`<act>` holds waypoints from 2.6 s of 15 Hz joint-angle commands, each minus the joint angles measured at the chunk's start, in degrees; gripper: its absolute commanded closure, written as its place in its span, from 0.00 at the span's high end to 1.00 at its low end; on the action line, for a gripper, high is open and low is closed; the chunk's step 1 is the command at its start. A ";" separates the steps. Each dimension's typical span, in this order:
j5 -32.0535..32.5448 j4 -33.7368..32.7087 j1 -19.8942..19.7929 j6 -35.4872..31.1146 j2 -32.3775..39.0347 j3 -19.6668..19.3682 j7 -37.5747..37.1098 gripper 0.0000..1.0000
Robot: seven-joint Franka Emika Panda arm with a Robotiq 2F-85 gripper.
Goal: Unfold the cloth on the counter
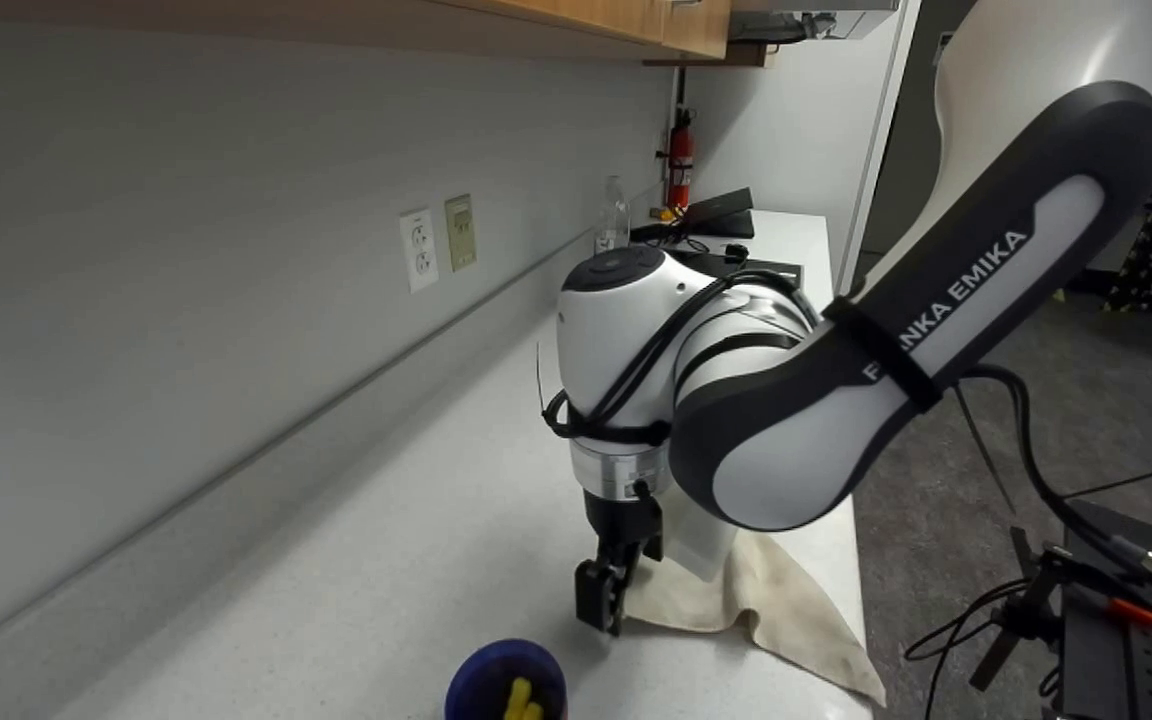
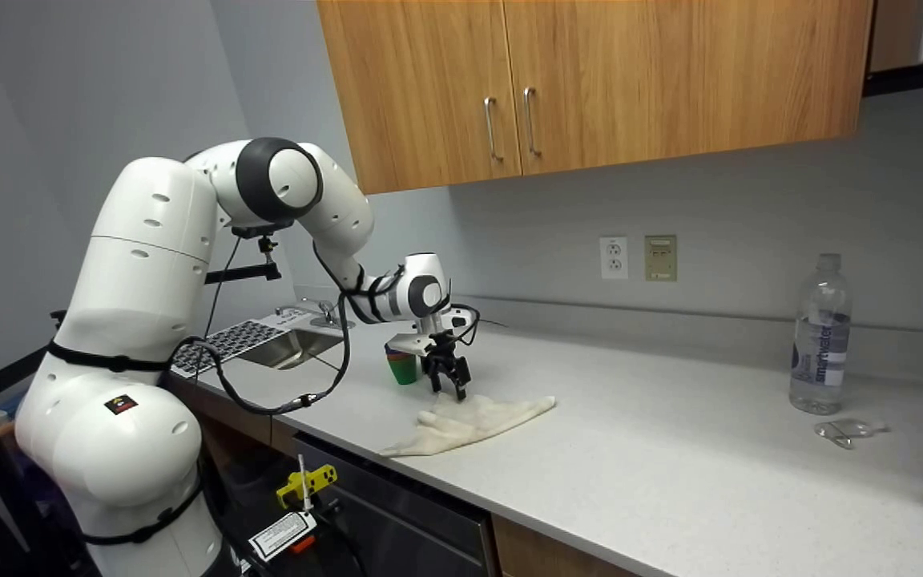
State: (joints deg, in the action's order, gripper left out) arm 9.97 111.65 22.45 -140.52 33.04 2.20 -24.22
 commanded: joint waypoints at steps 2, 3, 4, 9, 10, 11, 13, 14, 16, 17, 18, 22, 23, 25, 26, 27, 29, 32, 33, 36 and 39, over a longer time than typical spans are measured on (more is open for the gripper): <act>3.37 -0.17 2.02 0.71 -0.04 -2.29 -2.99 1.00; 3.59 0.11 2.15 0.80 -0.14 -2.56 -3.54 1.00; 3.41 0.25 2.05 0.85 -0.18 -2.55 -3.72 1.00; 3.42 0.56 2.22 1.47 -0.52 -3.26 -5.58 1.00; 3.75 0.63 2.42 1.62 -0.58 -3.54 -6.10 1.00; 3.89 0.65 2.50 2.03 -0.61 -3.68 -6.39 1.00; 3.94 0.74 2.60 2.61 -0.66 -3.93 -7.03 0.99; 3.98 0.87 2.64 2.89 -0.72 -4.05 -7.32 0.98; 4.07 0.94 2.66 3.50 -0.65 -4.19 -7.83 0.91; 4.07 0.89 2.62 3.93 -0.57 -4.17 -7.97 0.82; 4.22 0.79 2.69 4.27 -0.51 -4.22 -8.16 0.71; 4.71 0.44 2.86 5.35 -0.45 -4.15 -8.71 0.57; 5.00 0.42 2.85 5.54 -0.45 -4.10 -8.82 0.59; 5.22 0.33 2.76 5.99 -0.45 -3.99 -9.18 0.67; 5.36 0.28 2.69 6.22 -0.45 -3.95 -9.37 0.68; 5.59 0.26 2.63 6.66 -0.50 -3.92 -9.49 0.75; 5.34 0.27 2.35 7.77 -0.88 -3.53 -9.06 0.85; 5.52 0.28 2.25 9.99 -1.39 -3.28 -8.78 0.96; 5.48 0.18 2.16 10.66 -1.45 -3.15 -8.70 0.92; 5.50 -0.22 2.05 12.10 -1.40 -2.87 -8.56 0.88; 5.52 -0.72 1.95 12.82 -1.30 -2.59 -8.26 0.84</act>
State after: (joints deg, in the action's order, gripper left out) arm 14.14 111.76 24.38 -130.12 32.37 -0.79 -32.16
